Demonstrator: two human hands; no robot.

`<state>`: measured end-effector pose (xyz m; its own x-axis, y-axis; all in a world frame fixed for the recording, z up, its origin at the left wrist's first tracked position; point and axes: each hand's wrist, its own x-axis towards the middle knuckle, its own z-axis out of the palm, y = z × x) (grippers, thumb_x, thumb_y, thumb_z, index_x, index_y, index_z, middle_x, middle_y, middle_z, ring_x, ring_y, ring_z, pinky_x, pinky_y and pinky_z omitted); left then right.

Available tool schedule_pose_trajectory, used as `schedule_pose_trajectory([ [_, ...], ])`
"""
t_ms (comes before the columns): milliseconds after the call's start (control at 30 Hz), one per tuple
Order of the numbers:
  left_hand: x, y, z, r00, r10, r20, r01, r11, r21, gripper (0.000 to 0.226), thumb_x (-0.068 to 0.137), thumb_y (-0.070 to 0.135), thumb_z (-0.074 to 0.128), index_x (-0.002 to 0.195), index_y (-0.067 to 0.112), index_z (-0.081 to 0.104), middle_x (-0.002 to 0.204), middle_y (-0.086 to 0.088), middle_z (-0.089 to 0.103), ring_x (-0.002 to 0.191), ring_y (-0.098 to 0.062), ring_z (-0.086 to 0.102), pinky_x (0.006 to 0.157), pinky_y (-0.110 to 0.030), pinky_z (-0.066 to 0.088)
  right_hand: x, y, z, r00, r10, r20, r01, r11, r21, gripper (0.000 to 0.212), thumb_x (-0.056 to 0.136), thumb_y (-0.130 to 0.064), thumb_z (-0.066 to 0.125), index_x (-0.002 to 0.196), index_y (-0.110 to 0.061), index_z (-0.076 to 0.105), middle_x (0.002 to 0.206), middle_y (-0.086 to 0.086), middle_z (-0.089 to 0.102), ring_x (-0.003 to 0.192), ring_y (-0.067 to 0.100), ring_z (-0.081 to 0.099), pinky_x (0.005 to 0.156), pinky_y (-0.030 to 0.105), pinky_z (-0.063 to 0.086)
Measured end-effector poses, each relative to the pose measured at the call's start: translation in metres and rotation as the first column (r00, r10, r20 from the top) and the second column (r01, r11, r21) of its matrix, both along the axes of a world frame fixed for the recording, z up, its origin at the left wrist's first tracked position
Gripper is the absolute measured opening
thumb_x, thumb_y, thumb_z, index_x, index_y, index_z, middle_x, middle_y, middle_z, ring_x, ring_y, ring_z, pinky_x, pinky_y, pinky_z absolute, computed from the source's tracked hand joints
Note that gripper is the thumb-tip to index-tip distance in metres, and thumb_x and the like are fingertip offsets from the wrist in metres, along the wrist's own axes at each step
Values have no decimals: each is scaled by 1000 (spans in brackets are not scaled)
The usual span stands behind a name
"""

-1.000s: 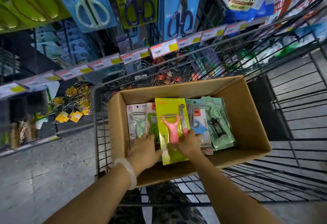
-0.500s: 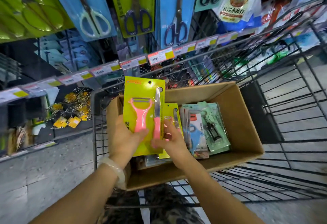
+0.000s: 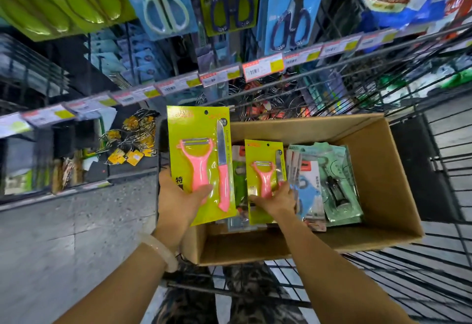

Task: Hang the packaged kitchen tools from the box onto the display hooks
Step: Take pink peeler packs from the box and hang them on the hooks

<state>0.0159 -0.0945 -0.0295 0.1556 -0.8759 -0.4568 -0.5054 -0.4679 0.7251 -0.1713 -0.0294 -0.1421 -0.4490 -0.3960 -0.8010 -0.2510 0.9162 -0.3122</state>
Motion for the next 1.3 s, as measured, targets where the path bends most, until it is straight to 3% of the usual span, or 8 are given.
schedule_pose_trajectory([
  [133, 1, 4, 0, 1000, 14, 8, -14, 999, 41, 68, 59, 24, 89, 113, 7, 51, 110, -9, 66, 96, -26, 65, 85, -49, 53, -2, -1, -3, 996, -5, -94, 10, 999, 53, 118, 61, -50, 83, 147, -14, 11, 148, 16, 26, 137, 36, 28, 112, 51, 28],
  [367, 6, 11, 1, 998, -21, -57, 24, 998, 54, 56, 70, 7, 82, 112, 10, 44, 98, -3, 60, 85, -19, 59, 70, -27, 45, -2, 6, 6, 996, 10, -85, 2, 990, 139, 115, 60, -59, 80, 144, -10, 18, 147, 19, 23, 137, 36, 24, 114, 48, 23],
  [533, 16, 12, 10, 994, -41, -100, 48, 997, 66, 53, 72, 8, 81, 108, 12, 43, 87, 10, 56, 75, -2, 55, 59, -17, 38, 1, 19, 30, 988, -154, -26, 151, 986, -73, 106, 58, -41, 87, 137, -8, 26, 135, 14, 29, 127, 34, 34, 107, 47, 36],
  [733, 39, 5, 29, 984, -57, -168, 61, 998, 19, 53, 70, 12, 83, 109, 13, 47, 99, -5, 63, 88, -23, 60, 73, -31, 45, 18, 30, 62, 947, -318, -49, 270, 869, -416, 115, 24, -67, 86, 117, -19, 40, 113, 8, 56, 107, 31, 58, 82, 48, 55],
  [800, 51, 2, 38, 977, -77, -198, 76, 997, -9, 51, 70, 12, 82, 107, 12, 47, 98, -5, 64, 88, -24, 61, 69, -30, 45, 31, 23, 85, 947, -319, -51, 247, 817, -521, 104, 29, -52, 91, 116, -15, 46, 105, 8, 62, 94, 28, 66, 71, 46, 58],
  [900, 77, -3, 52, 965, -89, -246, 79, 996, -52, 48, 69, 9, 83, 105, 14, 50, 95, -3, 65, 87, -24, 64, 74, -35, 50, 65, 6, 138, 964, -258, -68, 169, 787, -594, 84, 51, -25, 93, 118, -11, 43, 108, 1, 54, 98, 20, 58, 86, 36, 51],
  [1033, 124, -7, 81, 948, -93, -304, 48, 987, -153, 35, 70, -2, 79, 95, 9, 58, 82, -1, 65, 73, -12, 68, 53, -17, 48, 117, -13, 177, 967, -214, -140, 59, 718, -693, 76, 52, -17, 92, 113, -6, 48, 100, -1, 51, 95, 18, 56, 73, 21, 39],
  [1300, 245, -5, 118, 922, 27, -385, -117, 970, -213, 49, 68, 11, 84, 108, 8, 57, 98, 0, 66, 88, -16, 62, 66, -20, 44, 239, -33, 223, 976, -79, -202, -101, 656, -748, 109, 47, -42, 89, 135, -5, 38, 128, 12, 46, 122, 28, 42, 103, 44, 39],
])
